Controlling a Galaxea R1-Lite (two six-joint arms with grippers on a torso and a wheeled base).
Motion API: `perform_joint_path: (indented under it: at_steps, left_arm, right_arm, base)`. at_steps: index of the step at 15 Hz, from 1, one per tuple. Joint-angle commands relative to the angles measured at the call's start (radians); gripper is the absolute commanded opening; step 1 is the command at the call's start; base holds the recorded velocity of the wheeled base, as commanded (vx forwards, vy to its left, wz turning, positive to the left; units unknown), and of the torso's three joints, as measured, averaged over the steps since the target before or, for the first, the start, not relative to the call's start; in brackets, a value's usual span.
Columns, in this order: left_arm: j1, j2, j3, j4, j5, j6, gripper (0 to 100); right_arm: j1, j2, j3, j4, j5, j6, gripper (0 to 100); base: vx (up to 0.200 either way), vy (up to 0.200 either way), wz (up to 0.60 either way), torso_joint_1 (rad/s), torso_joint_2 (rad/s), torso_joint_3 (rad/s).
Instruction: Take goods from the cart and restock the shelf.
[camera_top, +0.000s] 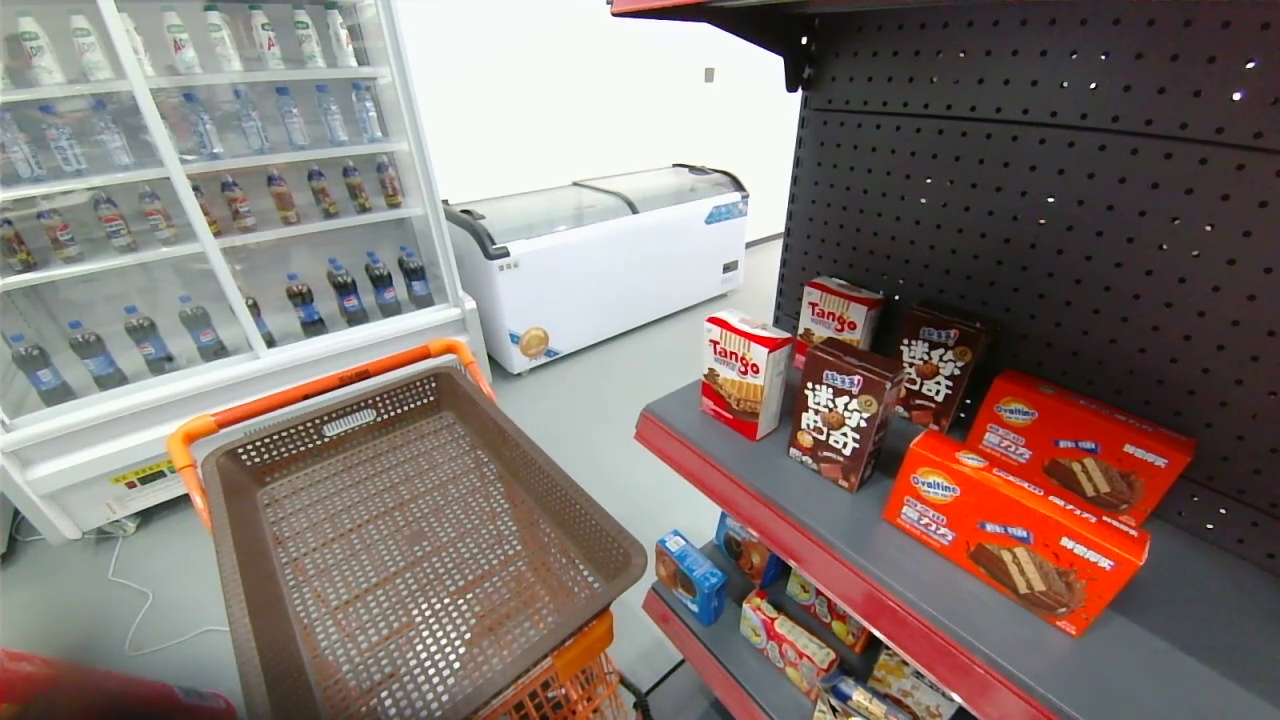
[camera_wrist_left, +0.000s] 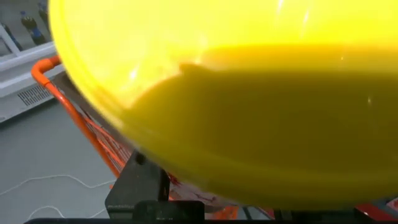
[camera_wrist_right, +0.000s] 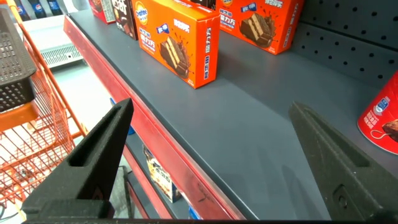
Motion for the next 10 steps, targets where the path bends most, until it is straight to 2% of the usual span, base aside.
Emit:
perform_joint_path:
  at_steps: [1,8,10]
  left_arm:
    - [-0.001,-0.078,-0.005,0.031,0.002,-0.002,0]
    - [-0.001,-0.179,-0.008,0.149,0.003,0.000,0]
    - [-0.001,-0.188,-0.008,0.166,0.003,0.000,0]
  right_arm:
    - [0.000,0.001,0.000,0.000,0.001,-0.001,100]
    - [0.000,0.001,0.000,0.000,0.001,-0.001,100]
    - [0.000,0.001,0.000,0.000,0.001,-0.001,100]
  base:
    - [0.000,0.000,0.00,0.000,0.00,0.000]
    - [0.000,0.000,0.00,0.000,0.00,0.000]
    - [0.000,0.000,-0.60,0.005,0.00,0.007]
